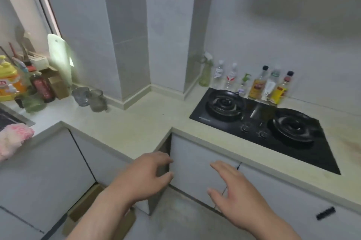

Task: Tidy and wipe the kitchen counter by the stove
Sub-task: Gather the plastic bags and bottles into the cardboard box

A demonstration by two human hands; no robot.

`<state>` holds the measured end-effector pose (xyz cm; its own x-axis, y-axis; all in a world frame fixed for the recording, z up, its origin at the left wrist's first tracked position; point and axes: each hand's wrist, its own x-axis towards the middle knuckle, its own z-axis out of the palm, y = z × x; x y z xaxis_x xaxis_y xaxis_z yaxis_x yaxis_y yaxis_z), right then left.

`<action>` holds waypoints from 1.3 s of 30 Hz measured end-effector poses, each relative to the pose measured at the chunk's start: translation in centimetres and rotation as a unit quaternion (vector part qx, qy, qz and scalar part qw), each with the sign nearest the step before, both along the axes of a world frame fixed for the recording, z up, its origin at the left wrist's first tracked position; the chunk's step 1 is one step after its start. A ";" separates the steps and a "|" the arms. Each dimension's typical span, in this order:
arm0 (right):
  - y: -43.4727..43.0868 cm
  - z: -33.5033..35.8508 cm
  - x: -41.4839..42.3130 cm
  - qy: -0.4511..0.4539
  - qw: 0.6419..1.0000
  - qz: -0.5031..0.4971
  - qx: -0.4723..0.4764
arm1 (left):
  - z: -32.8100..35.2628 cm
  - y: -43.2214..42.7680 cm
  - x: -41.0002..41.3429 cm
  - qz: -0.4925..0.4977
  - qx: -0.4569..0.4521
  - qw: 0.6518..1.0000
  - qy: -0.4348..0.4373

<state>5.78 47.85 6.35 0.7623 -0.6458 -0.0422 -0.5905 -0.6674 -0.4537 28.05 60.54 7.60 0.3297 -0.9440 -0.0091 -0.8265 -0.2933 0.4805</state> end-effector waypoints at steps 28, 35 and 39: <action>-15.4 1.4 -39.2 -0.024 0.891 -0.446 0.080 | -1.6 -31.9 -30.9 -0.340 -0.025 0.939 0.043; -24.2 0.9 -41.4 -0.037 0.882 -0.457 0.106 | -2.2 -41.8 -33.3 -0.347 -0.012 0.934 0.082; -27.5 0.1 -43.8 -0.042 0.873 -0.471 0.121 | -2.3 -46.3 -36.0 -0.368 -0.012 0.926 0.088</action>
